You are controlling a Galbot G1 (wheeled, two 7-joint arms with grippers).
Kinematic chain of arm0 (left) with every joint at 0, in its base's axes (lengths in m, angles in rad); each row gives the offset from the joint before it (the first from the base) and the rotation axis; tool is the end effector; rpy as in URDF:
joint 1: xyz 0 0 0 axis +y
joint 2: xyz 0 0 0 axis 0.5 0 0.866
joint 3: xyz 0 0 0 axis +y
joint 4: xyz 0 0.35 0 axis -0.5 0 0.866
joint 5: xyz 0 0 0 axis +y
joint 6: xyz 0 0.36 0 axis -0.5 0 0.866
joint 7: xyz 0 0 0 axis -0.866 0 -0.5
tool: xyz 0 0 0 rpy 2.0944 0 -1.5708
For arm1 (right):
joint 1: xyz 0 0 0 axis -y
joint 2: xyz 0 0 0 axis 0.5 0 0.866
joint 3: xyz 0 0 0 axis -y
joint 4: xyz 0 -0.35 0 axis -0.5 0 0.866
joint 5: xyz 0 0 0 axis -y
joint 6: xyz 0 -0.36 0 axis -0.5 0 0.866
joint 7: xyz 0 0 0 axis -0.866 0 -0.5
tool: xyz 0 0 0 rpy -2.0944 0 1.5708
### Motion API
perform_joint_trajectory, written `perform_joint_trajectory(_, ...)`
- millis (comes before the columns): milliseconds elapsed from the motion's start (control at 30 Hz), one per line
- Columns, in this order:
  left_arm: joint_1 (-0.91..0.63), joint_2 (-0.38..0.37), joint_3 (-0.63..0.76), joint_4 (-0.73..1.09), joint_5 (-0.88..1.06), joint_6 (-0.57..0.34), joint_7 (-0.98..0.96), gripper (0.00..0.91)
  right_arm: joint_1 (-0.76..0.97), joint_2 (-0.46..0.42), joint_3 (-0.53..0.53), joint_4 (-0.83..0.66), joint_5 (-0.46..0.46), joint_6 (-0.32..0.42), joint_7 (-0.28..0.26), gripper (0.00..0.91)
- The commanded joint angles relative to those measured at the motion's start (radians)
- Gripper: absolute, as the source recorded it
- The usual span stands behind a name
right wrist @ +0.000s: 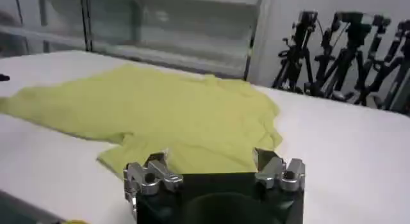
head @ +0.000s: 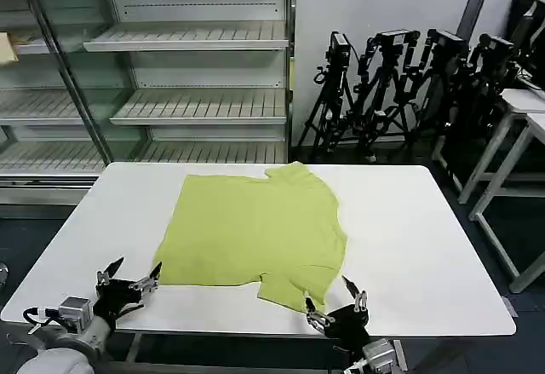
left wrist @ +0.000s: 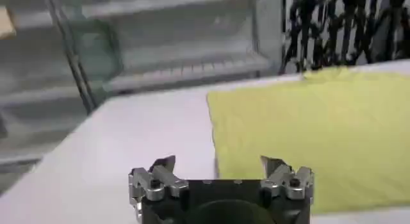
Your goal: Fold and organize the clothes.
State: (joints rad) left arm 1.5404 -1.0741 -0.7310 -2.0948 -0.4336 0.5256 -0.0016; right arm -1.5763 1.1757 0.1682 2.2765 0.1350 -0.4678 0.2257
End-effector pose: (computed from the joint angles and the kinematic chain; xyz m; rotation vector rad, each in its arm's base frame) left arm 0.2124 0.1374 -0.2490 -0.0674 -2.6768 -0.1590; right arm 0.1490 0.0431 -0.2542 0.4019 -2.7336 0.2052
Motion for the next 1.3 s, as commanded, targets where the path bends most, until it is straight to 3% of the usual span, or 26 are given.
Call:
perform_joint_trajectory(33,0.005,0.006,-0.004,0.030,-0.025,0.054,0.009,0.907,-0.026,0.012,-0.025,-0.018,-0.001,-0.025,0.018,0.907)
perform_joint_trajectory(200,-0.008,0.009,-0.007,0.052,-0.040,0.054,0.014,0.907,-0.016,0.013,-0.032,-0.013,0.028,-0.034,0.026,0.887)
perform_joint_trajectory(233,-0.011,0.008,-0.008,0.052,-0.042,0.054,0.015,0.766,-0.016,0.013,-0.037,-0.013,0.032,-0.035,0.028,0.403)
perform_joint_trajectory(267,-0.016,0.008,-0.008,0.055,-0.046,0.053,0.019,0.161,-0.016,0.012,-0.040,-0.016,0.035,-0.035,0.031,0.000)
perform_joint_trajectory(300,-0.020,0.007,-0.008,0.057,-0.047,0.052,0.022,0.010,-0.017,0.011,-0.042,-0.017,0.036,-0.035,0.030,0.000)
perform_joint_trajectory(700,-0.024,-0.005,-0.002,0.089,-0.074,0.051,0.048,0.010,0.005,0.014,-0.042,-0.031,0.117,-0.076,0.054,0.000)
perform_joint_trajectory(1300,-0.035,-0.011,-0.006,0.027,-0.086,0.036,0.057,0.010,0.090,0.008,-0.022,0.020,0.057,-0.029,0.029,0.000)
